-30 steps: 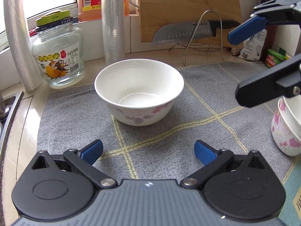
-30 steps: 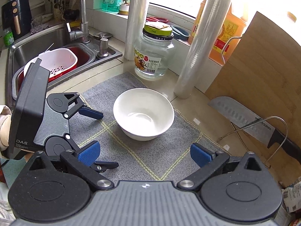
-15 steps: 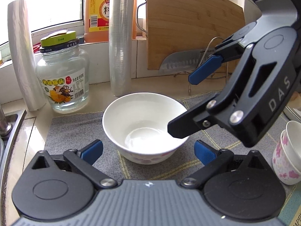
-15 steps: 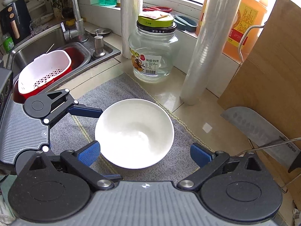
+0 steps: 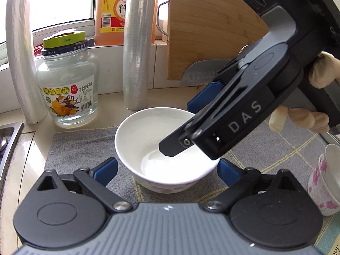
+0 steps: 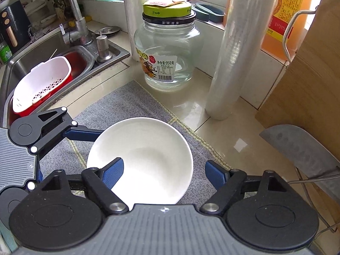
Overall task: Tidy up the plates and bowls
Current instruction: 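Close the right gripper on the bowl rim, then carry the white bowl with the right gripper toward the nested bowls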
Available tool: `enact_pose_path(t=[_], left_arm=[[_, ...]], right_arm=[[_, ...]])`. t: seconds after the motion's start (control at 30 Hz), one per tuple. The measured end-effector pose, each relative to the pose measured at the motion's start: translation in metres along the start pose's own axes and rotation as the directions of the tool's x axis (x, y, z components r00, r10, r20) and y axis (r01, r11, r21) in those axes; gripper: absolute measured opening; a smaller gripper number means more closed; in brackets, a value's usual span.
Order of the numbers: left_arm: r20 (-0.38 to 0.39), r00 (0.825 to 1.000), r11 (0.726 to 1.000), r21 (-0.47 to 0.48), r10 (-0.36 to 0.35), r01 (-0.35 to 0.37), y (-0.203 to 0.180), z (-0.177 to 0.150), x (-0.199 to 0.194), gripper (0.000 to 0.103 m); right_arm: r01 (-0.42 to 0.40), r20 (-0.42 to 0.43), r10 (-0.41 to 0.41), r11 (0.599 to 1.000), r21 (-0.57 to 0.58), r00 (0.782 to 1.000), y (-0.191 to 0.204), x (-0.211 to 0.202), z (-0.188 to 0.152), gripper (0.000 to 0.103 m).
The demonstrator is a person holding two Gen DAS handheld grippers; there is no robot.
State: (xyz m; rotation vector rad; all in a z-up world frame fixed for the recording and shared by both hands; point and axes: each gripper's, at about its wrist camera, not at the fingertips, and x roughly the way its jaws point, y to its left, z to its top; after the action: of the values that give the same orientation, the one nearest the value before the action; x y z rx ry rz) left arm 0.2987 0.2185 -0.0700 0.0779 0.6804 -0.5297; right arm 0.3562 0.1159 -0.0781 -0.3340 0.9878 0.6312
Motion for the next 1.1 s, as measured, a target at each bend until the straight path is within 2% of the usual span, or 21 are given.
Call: enact_pose_path(t=[0.23, 0.73, 1.1], left_arm=[[0.004, 1.0, 1.0, 0.016, -0.01, 0.01, -0.002, 0.0, -0.002, 0.094], [-0.007, 1.0, 1.0, 0.024, -0.011, 0.011, -0.001, 0.003, 0.001, 0.094], [-0.035, 0.999, 0.999, 0.047, -0.026, 0.028, -0.012, 0.012, -0.023, 0.094]], right_arm=[[-0.02, -0.014, 0.02, 1.0, -0.012, 1.0, 0.002, 0.006, 0.003, 0.081], [-0.04, -0.022, 0.04, 0.999, -0.002, 0.999, 0.002, 0.009, 0.004, 0.081], [-0.035, -0.012, 0.035, 0.999, 0.003, 0.999, 0.016, -0.018, -0.004, 0.081]])
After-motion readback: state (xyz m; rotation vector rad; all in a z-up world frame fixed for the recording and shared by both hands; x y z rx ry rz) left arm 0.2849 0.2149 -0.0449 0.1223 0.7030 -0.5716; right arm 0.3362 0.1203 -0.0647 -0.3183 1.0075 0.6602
